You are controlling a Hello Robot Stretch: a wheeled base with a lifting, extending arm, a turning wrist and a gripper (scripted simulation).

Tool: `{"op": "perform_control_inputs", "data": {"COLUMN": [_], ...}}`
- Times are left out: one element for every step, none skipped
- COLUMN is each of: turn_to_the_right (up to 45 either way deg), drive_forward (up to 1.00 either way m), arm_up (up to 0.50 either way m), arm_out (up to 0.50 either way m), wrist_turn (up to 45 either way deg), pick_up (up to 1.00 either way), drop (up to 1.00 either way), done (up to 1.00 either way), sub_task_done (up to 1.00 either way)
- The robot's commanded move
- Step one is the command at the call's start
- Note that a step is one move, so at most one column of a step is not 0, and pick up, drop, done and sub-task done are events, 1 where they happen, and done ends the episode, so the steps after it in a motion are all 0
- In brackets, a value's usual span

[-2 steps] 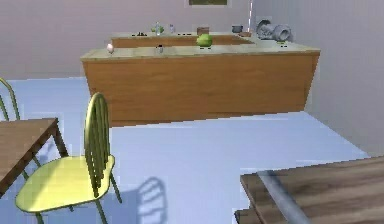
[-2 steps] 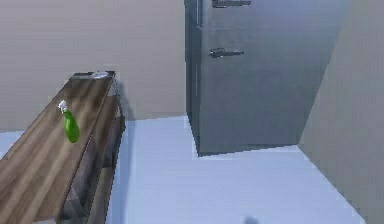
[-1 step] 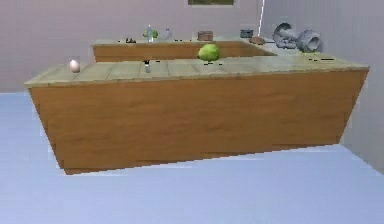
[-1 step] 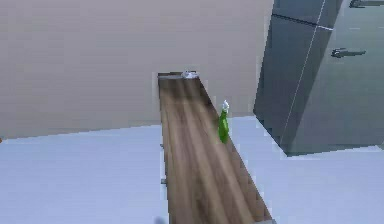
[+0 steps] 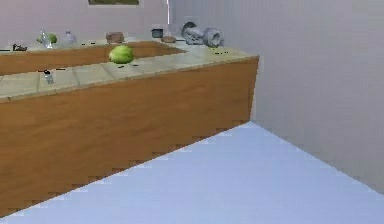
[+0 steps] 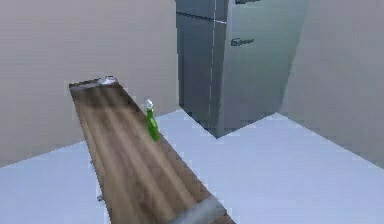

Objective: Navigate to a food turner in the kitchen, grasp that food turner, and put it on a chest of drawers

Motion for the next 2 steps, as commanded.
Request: {"op": "perform_control_inputs", "data": {"turn_to_the_right": [3.0, 0.0], "drive_forward": [0.00, 1.00], "arm_up": [0.00, 0.00], "arm_out": [0.00, 0.00], "wrist_turn": [0.0, 0.0], "pick_up": [0.00, 0.00], "drop": [0.00, 0.00], "done": [0.00, 0.00], "sub_task_done": [0.00, 0.00]}}
